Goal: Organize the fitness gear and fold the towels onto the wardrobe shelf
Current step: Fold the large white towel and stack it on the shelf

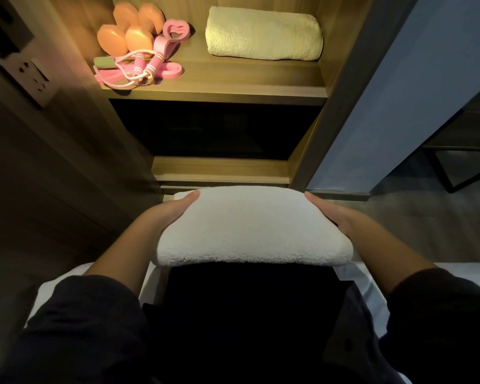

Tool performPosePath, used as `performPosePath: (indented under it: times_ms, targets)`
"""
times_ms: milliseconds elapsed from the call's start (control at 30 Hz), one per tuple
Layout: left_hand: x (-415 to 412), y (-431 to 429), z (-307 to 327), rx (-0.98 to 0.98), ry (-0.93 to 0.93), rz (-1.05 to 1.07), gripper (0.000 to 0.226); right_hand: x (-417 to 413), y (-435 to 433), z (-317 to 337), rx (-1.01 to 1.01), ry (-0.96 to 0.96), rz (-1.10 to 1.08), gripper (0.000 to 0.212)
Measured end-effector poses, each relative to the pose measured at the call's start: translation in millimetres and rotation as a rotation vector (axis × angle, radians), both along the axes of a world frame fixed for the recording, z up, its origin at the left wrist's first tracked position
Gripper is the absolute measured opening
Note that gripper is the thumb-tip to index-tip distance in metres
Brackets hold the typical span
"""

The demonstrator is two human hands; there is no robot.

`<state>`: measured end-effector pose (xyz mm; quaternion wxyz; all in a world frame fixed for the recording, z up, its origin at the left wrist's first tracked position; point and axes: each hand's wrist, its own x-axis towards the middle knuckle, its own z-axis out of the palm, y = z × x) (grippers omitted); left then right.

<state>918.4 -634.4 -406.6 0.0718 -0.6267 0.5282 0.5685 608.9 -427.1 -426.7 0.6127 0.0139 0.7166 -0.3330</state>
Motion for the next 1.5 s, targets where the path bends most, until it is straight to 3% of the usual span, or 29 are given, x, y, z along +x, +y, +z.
performPosePath:
  times_ms: [167, 233, 367, 433, 567, 733, 867, 967, 1067, 1233, 1367, 1433, 1500]
  targets:
    - [9.8, -0.4, -1.7, 0.067, 0.115, 0.128, 0.08, -6.8, 6.1, 6.5, -0.094, 0.008, -0.037, 0.054]
    - [12.3, 0.4, 0.5, 0.02, 0.179, 0.155, 0.082, -4.9, 7.7, 15.1, -0.097, 0.053, -0.009, 0.057]
    - [19.4, 7.8, -2.7, -0.131, 0.098, 0.133, 0.078, 7.1, 10.2, 21.7, -0.007, 0.362, 0.119, 0.061]
    - [22.3, 12.0, -3.2, -0.111, 0.094, 0.141, 0.074, 10.6, 12.3, 18.1, -0.01, 0.329, 0.106, 0.06]
    - [23.9, 7.0, 0.8, 0.001, 0.041, 0.103, 0.087, 4.7, 14.6, 15.6, -0.065, 0.171, 0.06, 0.058]
    - [18.4, 1.9, 15.9, 0.222, 0.143, 0.125, 0.068, -1.3, 3.8, 23.1, -0.099, 0.078, 0.069, 0.053]
    - [10.5, 0.1, 16.3, 0.145, 0.263, 0.172, 0.095, 3.9, 4.6, 26.5, -0.121, 0.065, -0.009, 0.044]
    - [8.1, 4.6, 8.8, -0.038, 0.189, 0.213, 0.074, 11.2, 8.4, 20.2, -0.129, 0.293, 0.029, 0.042]
    - [12.1, 5.3, -0.3, -0.13, 0.196, 0.255, 0.071, 14.8, 9.3, 15.8, -0.138, 0.391, 0.045, 0.056]
    - [22.1, 3.3, 6.5, 0.08, 0.235, 0.216, 0.072, 8.1, 14.3, 15.3, -0.142, 0.3, 0.067, 0.059]
    - [40.7, 19.3, 12.6, 0.272, 0.226, 0.097, 0.069, 4.3, 30.4, 13.7, -0.075, 0.05, 0.095, 0.059]
    - [47.2, 26.0, 15.3, 0.31, 0.187, 0.081, 0.068, 5.1, 37.3, 11.7, -0.067, 0.036, 0.111, 0.065]
    - [48.2, 30.6, 13.0, 0.225, 0.149, 0.092, 0.066, 8.4, 38.4, 12.0, -0.065, 0.055, 0.126, 0.065]
